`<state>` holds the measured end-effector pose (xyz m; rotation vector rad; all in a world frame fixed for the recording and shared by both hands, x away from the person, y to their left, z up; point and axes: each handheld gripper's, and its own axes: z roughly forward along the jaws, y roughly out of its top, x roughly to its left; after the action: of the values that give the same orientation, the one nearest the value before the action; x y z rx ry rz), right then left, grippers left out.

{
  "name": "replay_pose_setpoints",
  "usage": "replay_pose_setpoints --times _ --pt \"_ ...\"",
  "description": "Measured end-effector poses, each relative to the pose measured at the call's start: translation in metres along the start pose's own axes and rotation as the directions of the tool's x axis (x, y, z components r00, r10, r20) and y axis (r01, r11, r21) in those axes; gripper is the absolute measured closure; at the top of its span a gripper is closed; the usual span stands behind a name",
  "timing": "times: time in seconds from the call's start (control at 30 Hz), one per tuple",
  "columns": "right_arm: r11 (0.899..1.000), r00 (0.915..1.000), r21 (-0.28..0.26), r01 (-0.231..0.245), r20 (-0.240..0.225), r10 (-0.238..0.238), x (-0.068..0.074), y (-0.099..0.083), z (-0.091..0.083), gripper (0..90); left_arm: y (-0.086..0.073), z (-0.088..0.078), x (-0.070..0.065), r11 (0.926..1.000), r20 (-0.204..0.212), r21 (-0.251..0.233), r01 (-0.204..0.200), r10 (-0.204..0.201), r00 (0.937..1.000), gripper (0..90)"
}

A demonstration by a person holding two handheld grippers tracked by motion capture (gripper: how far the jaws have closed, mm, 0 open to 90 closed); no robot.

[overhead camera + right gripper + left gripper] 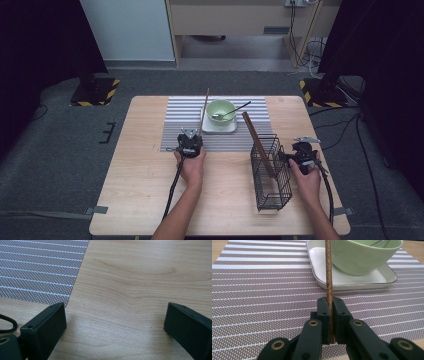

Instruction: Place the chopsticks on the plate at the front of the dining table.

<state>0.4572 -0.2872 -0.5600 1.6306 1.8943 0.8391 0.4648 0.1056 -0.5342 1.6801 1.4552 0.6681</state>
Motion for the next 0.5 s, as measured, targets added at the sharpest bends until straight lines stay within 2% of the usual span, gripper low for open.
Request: replay_pose_setpoints --times 0.5 --pt "1.000 1.0000 0.000 0.000 0.000 0.000 0.0000 0.0000 0.0000 4.3 -0.0043 0.0050 0.0005 0.9993 0.000 0.036 0.009 -0.009 1.0000 84.9"
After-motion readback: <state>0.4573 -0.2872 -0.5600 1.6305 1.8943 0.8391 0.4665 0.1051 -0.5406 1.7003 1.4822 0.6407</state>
